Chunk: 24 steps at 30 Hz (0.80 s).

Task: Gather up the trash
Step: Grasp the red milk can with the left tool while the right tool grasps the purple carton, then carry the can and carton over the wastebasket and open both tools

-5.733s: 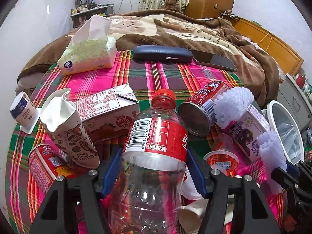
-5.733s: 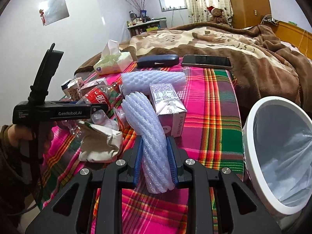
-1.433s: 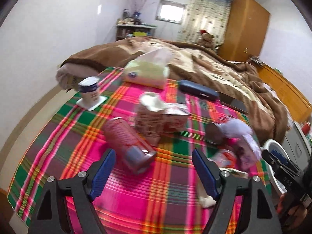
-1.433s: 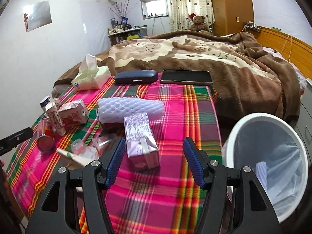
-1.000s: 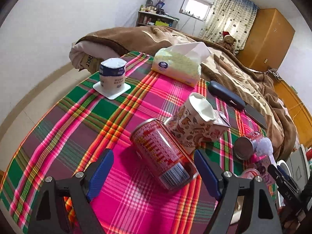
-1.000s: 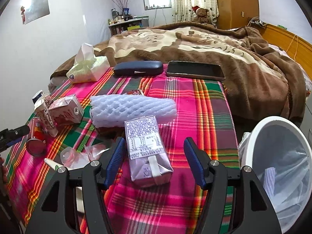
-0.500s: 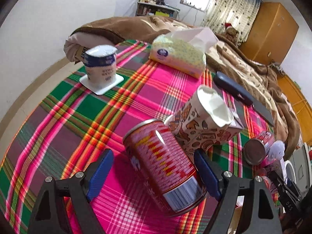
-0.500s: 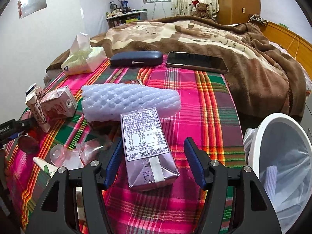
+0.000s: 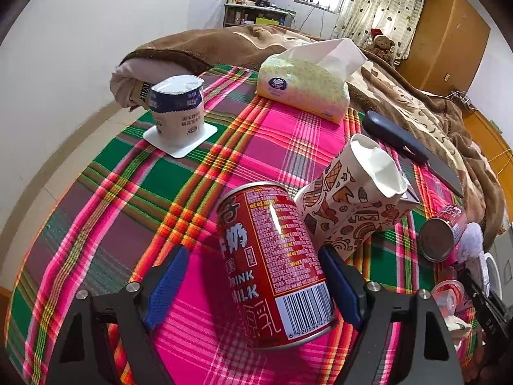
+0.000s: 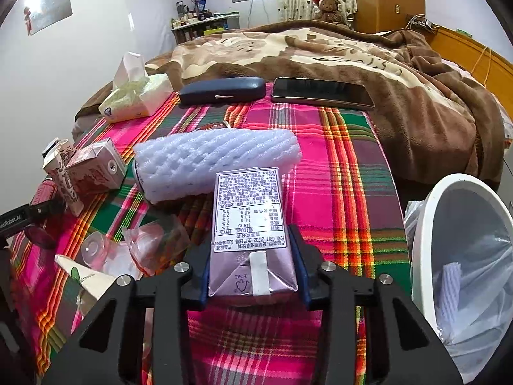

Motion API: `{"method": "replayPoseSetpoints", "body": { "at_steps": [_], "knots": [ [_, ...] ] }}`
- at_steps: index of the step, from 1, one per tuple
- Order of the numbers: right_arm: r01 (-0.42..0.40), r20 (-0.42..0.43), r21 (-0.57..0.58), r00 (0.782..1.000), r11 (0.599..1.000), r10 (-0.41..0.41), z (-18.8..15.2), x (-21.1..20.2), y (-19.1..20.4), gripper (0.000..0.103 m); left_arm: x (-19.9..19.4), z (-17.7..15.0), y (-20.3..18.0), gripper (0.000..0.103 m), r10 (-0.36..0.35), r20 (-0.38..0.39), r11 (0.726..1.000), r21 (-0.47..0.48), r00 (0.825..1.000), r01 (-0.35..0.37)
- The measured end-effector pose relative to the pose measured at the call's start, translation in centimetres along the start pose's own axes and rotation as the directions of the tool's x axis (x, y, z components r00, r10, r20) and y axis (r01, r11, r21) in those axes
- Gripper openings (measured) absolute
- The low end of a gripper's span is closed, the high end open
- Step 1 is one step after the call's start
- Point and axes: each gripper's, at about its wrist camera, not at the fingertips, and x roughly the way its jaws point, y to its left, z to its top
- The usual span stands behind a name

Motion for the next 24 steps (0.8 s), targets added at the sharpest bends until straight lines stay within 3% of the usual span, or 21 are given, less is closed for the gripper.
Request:
{"method": "replayPoseSetpoints", "body": {
  "at_steps": [4,24],
  "knots": [
    [-0.01,0.0,0.004,1.0,1.0,0.01,-0.1,-0.2,-0.1,0.04,0.3,0.1,-0.2,0.054,0.001,-0.008,1.0,0.006,1.0,-0.001],
    [-0.045,0.024,0.025,0.999,0.999,0.045,-0.9,-2.1,-0.4,0.04,-2.9,-2.2,-1.2,0.053,-0.057,0.028,0.997,0.046,0.998,0.055]
  ]
}}
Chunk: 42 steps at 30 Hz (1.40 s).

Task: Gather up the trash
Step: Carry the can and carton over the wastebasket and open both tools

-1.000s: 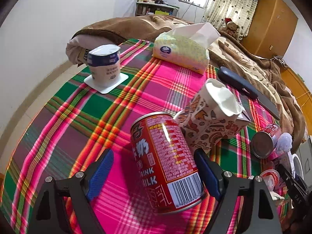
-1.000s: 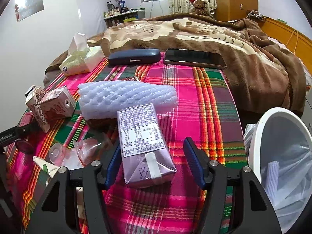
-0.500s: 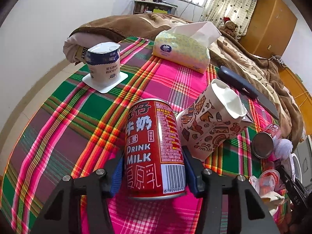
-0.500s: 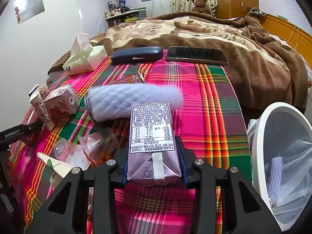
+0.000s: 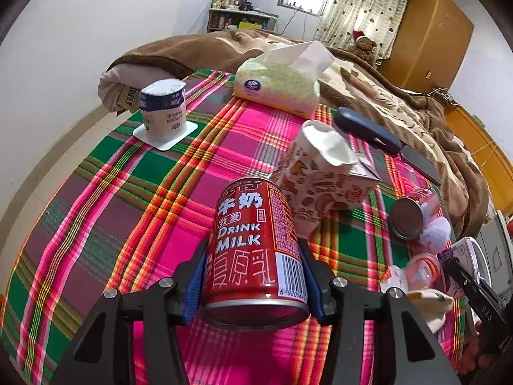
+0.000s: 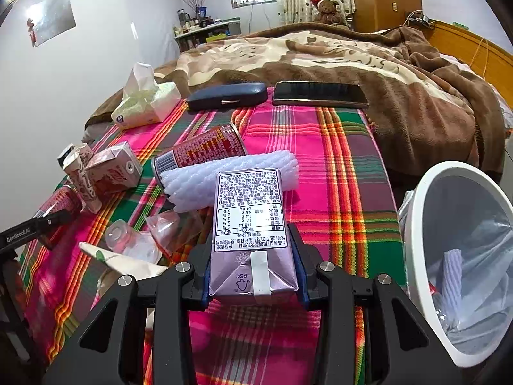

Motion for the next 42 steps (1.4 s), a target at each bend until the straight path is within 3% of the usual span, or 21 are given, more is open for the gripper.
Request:
{"method": "replayPoseSetpoints", "body": {
  "at_steps": [8,15,23,32,42],
  "knots": [
    [-0.008,0.014,-0.001,1.0,1.0,0.008,-0.6,-1.1,-0.1,0.04,-0.1,-1.6,-0.5,0.053,-0.017,-0.031,1.0,0.016,0.999,0.018],
    [-0.009,0.039,0.02,0.999,1.0,0.008,-0.9,-2.4,-0.8,0.04,-2.2,-2.3,-1.7,0.053,-0.049,0.0,0.998,0.04,0.999,0.049],
    [0.001,0.078,0.046,0.997,0.999,-0.004,-1.0,-4.5,-2.3,0.04,-5.2,-3.0,-5.9,0.052,-0.122,0.037,0.986,0.122,0.992,0.117],
    [0.044,0.113,0.073,0.992,0.996,-0.053,-1.1,-7.0,-4.8,0.04,-6.7,-3.3,-12.1,0.052,-0.214,0.041,0.954,0.222,0.976,0.2],
    [0.103,0.125,0.14,0.985,0.985,-0.12,-1.3,-8.7,-9.4,0.04,-6.6,-4.1,-19.4,0.052,-0.305,-0.006,0.898,0.332,0.952,0.289]
  ]
}}
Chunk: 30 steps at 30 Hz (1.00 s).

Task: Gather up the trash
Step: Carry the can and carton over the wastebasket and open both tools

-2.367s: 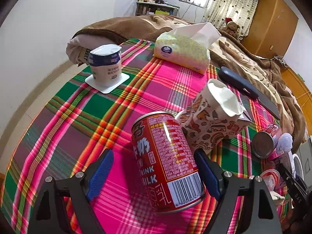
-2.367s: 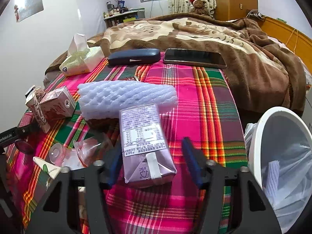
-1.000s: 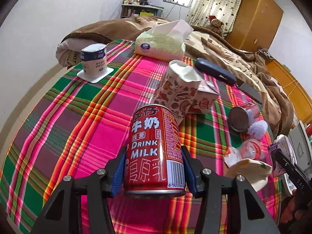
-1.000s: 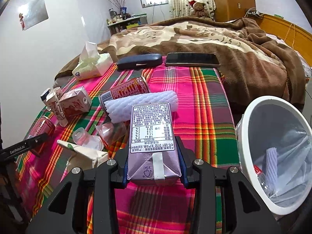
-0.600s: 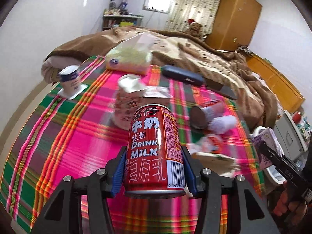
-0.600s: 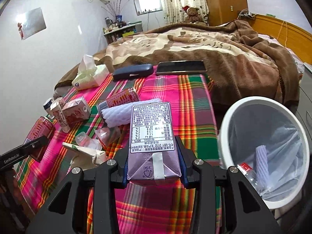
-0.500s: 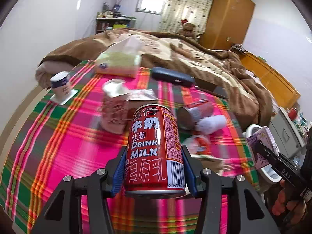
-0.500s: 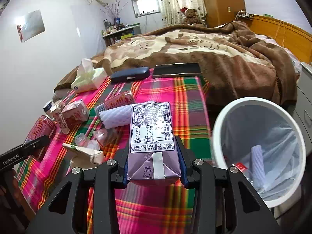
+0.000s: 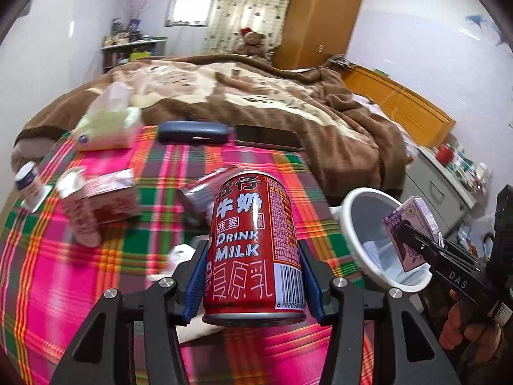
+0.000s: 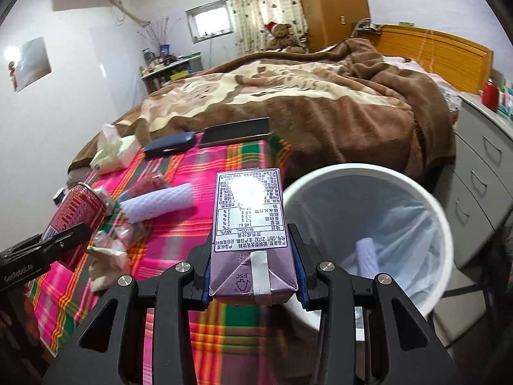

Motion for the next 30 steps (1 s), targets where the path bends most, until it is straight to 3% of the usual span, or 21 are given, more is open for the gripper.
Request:
{"method": "replayPoseSetpoints", "body": {
  "at_steps": [8,16,23,30],
  "knots": [
    [0.066,-0.006,0.044,0.998,0.997,-0.066,0.2,-0.2,-3.5,0.04,2.6,0.9,-6.0,0.052,-0.086,-0.036,0.992,0.091,0.996,0.089],
    [0.132,-0.051,0.086,0.99,0.988,-0.128,-0.4,0.2,-7.5,0.04,6.2,1.1,-12.2,0.052,-0.186,-0.104,0.968,0.15,0.977,0.201],
    [0.178,-0.09,0.094,0.981,0.98,-0.169,-0.6,0.9,-9.6,0.04,9.1,0.8,-16.3,0.052,-0.206,-0.157,0.953,0.194,0.966,0.235],
    [0.182,-0.105,0.082,0.979,0.98,-0.173,-0.6,1.2,-10.8,0.04,10.9,0.9,-18.5,0.053,-0.192,-0.164,0.949,0.22,0.968,0.225]
  ]
}}
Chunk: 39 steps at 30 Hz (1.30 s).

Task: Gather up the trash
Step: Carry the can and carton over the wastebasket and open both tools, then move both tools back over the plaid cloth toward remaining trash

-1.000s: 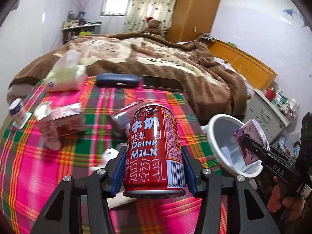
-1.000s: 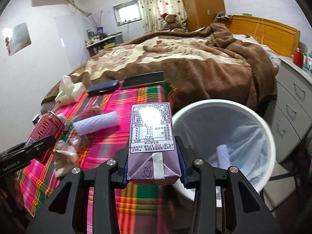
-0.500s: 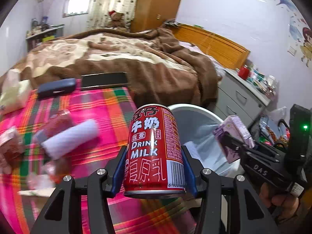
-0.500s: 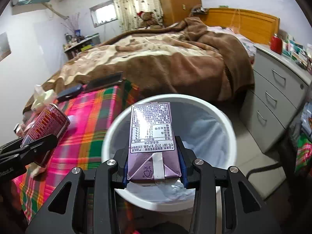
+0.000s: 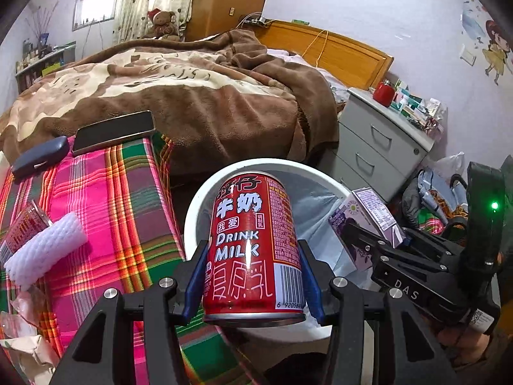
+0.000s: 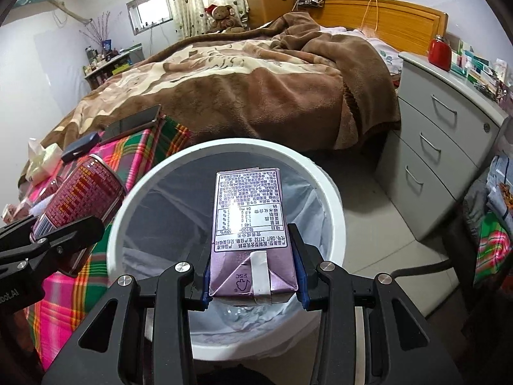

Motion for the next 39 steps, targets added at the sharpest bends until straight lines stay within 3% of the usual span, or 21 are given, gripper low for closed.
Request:
{"method": "replayPoseSetpoints", "body": {
  "at_steps": [5,6,7,8,23,39],
  "knots": [
    [0.008,-0.011,0.013,1.0,1.0,-0.008,-0.1,0.4,-0.7,0.042,0.6,0.2,-0.2,0.053,0.003,0.006,1.0,0.006,1.0,-0.003],
    [0.004,-0.012,0.019,1.0,1.0,-0.004,0.0,0.5,-0.8,0.046,0.6,0.2,-0.2,0.058,0.009,0.01,1.0,0.005,1.0,-0.009],
    [-0.005,-0.011,0.029,1.0,1.0,0.005,0.0,0.4,-0.9,0.059,0.5,0.3,-0.1,0.066,0.016,0.013,1.0,0.005,1.0,-0.016],
    [-0.006,-0.004,0.035,1.0,0.999,0.006,0.0,0.3,-1.0,0.067,0.4,0.3,0.0,0.067,0.011,0.017,1.0,0.001,1.0,-0.011],
    [-0.017,0.048,0.05,0.999,0.999,0.014,0.0,-1.3,0.0,0.067,-2.6,-0.7,1.8,0.068,0.03,0.052,0.999,-0.04,0.998,-0.028],
    [-0.061,0.084,-0.005,0.995,0.998,0.061,-1.0,-2.8,4.4,0.067,-9.2,-3.8,5.5,0.068,0.104,0.126,0.991,-0.097,0.987,-0.093]
  ]
}}
